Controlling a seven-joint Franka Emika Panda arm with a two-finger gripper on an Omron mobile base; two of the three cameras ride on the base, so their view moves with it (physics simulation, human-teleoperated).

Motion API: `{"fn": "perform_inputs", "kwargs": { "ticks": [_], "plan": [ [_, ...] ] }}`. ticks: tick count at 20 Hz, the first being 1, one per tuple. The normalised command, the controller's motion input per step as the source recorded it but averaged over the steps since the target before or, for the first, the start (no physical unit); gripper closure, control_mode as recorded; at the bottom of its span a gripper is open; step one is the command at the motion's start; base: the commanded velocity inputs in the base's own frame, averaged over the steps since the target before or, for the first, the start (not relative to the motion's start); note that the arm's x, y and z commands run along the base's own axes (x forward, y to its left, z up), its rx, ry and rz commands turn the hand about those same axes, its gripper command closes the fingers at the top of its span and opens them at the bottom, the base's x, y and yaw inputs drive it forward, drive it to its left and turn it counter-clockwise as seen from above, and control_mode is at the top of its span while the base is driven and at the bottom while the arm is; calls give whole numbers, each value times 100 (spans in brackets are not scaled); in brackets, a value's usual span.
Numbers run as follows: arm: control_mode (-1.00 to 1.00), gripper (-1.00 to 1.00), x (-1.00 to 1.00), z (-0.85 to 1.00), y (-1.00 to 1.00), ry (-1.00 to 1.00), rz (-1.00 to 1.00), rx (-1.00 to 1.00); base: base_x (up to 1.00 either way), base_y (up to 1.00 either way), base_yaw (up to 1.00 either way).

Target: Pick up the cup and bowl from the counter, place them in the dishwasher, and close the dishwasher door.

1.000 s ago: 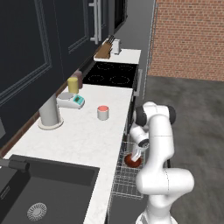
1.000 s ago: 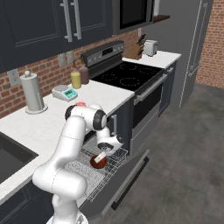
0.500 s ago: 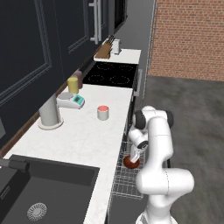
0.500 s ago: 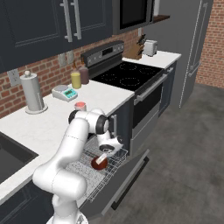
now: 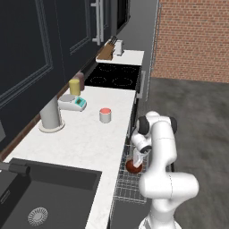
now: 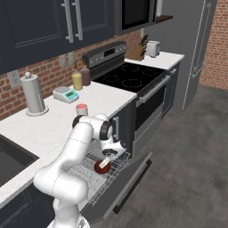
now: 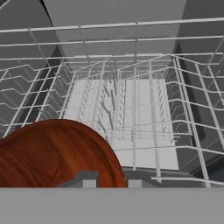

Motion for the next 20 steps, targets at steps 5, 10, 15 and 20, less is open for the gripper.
{"fn": "perform_inputs", "kwargs": {
  "ticks": [5, 10, 15, 20],
  "plan": [
    [-100, -100, 1, -17, 4, -10, 1, -1, 0, 0, 0],
    [-100, -100, 0, -7, 2, -12, 1, -2, 0, 0, 0],
    [-100, -100, 0, 0, 0, -14, 0, -2, 0, 0, 0],
    [-100, -100, -50, 30, -12, -11, 0, 0, 0, 0, 0]
  ]
}}
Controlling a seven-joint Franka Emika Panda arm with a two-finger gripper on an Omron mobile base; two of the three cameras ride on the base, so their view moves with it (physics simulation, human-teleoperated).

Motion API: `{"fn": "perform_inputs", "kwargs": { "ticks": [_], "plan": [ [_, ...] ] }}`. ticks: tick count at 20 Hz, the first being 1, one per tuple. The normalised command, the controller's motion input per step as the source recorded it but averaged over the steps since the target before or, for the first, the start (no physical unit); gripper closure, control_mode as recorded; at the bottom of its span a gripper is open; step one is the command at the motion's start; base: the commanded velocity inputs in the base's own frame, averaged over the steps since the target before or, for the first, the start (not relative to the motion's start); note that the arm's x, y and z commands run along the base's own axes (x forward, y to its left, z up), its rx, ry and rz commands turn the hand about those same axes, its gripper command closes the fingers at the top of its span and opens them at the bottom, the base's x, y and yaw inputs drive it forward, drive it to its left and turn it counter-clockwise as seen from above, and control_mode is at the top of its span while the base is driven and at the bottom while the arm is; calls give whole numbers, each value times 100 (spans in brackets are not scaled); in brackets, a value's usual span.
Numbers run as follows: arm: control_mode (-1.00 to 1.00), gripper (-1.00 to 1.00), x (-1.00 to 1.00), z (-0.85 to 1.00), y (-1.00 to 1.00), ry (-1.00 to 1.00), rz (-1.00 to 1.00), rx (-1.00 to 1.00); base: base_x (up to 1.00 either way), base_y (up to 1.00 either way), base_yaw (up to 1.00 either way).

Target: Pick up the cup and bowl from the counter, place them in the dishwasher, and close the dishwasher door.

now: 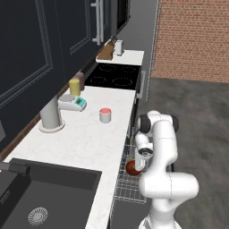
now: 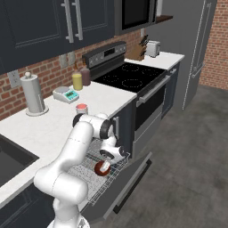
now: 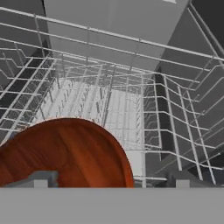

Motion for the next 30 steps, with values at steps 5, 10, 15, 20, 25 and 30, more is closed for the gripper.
{"fn": "perform_inputs", "kwargs": {
  "ticks": [5, 10, 15, 20, 25, 30],
  "plan": [
    [-100, -100, -80, 94, -26, -15, 0, 0, 0, 0, 0],
    [-100, -100, -59, 100, -6, -18, 2, -2, 0, 0, 0],
    [-100, -100, -51, 100, 0, -19, 3, -6, 0, 0, 0],
    [-100, -100, -45, 100, 0, -7, 0, -6, 0, 0, 0],
    [-100, -100, -27, 100, -5, 0, 0, -5, 0, 0, 0],
    [-100, -100, -13, 100, -14, 0, 0, -1, 0, 0, 0]
  ]
}}
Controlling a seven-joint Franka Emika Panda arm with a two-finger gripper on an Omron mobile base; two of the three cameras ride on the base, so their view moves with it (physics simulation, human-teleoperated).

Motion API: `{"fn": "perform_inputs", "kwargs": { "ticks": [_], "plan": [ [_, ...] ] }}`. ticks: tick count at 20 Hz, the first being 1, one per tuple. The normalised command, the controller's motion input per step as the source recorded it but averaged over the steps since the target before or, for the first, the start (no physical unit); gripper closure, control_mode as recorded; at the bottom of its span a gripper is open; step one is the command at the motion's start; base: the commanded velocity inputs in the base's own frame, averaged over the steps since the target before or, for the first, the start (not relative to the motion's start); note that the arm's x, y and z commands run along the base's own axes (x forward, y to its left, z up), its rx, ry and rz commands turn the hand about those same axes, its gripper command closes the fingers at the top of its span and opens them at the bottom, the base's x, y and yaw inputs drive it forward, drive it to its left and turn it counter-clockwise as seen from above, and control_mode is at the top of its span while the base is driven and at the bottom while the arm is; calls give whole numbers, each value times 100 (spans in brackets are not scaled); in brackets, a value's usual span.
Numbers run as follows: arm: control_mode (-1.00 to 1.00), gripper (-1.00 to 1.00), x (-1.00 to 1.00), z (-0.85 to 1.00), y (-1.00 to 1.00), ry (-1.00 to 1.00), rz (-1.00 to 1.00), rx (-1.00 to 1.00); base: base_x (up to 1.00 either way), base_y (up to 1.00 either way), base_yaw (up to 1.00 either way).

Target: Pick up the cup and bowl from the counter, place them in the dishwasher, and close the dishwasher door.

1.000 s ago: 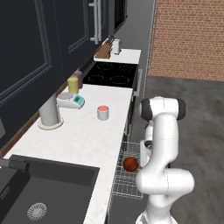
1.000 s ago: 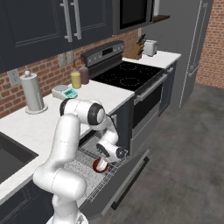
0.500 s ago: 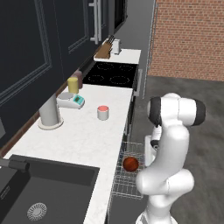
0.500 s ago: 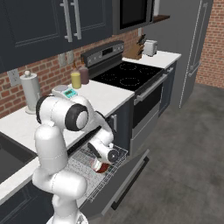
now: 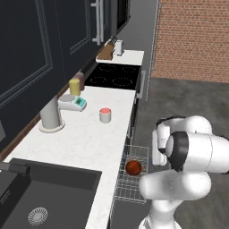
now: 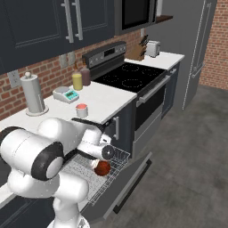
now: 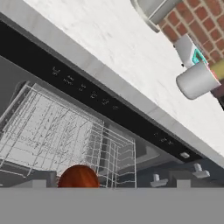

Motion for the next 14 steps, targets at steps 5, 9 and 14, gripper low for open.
{"fn": "perform_inputs", "kwargs": {
  "ticks": [5, 9, 14],
  "plan": [
    [-100, -100, -23, 96, -28, 9, 0, 0, 0, 0, 0],
    [-100, -100, -30, 73, -30, 18, -2, 0, 0, 0, 0],
    [-100, -100, -19, 60, -15, 21, -7, 0, 0, 0, 0]
  ]
}}
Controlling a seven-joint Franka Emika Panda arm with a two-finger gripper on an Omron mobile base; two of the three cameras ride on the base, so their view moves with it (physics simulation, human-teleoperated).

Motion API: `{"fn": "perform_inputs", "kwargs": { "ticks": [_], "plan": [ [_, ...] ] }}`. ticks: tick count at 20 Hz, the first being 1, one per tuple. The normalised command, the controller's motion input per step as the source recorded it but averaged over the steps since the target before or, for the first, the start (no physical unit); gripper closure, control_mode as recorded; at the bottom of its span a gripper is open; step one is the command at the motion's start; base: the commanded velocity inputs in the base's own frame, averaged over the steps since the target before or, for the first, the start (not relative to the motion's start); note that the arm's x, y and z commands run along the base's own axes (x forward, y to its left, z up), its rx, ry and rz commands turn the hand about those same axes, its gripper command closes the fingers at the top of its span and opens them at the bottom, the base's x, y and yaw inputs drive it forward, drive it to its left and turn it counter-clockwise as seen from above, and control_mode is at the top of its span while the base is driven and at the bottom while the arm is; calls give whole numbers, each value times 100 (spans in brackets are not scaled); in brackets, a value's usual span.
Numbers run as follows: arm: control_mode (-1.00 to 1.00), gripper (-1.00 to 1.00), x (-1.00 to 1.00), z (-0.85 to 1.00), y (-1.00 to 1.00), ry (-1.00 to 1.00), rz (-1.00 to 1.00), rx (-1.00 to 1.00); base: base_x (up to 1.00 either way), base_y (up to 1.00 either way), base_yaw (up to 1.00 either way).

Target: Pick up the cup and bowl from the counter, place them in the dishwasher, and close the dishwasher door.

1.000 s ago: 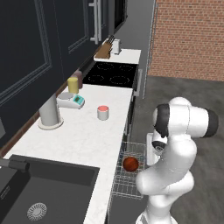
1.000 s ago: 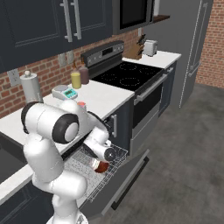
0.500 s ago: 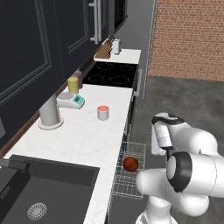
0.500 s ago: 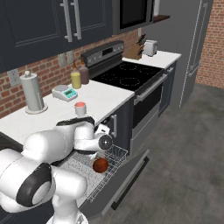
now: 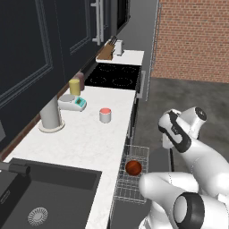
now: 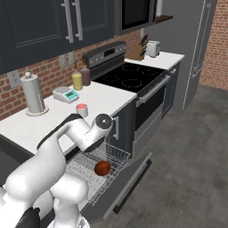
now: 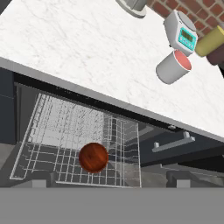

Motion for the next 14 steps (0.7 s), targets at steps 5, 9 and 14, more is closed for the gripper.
{"fn": "perform_inputs", "kwargs": {
  "ticks": [5, 9, 14],
  "plan": [
    [-100, -100, -9, 26, 6, 6, -8, -1, 0, 0, 0],
    [-100, -100, -9, 5, 15, 0, -9, 0, 0, 0, 0],
    [-100, -100, -10, 1, 20, 0, -11, 3, 0, 0, 0]
  ]
}}
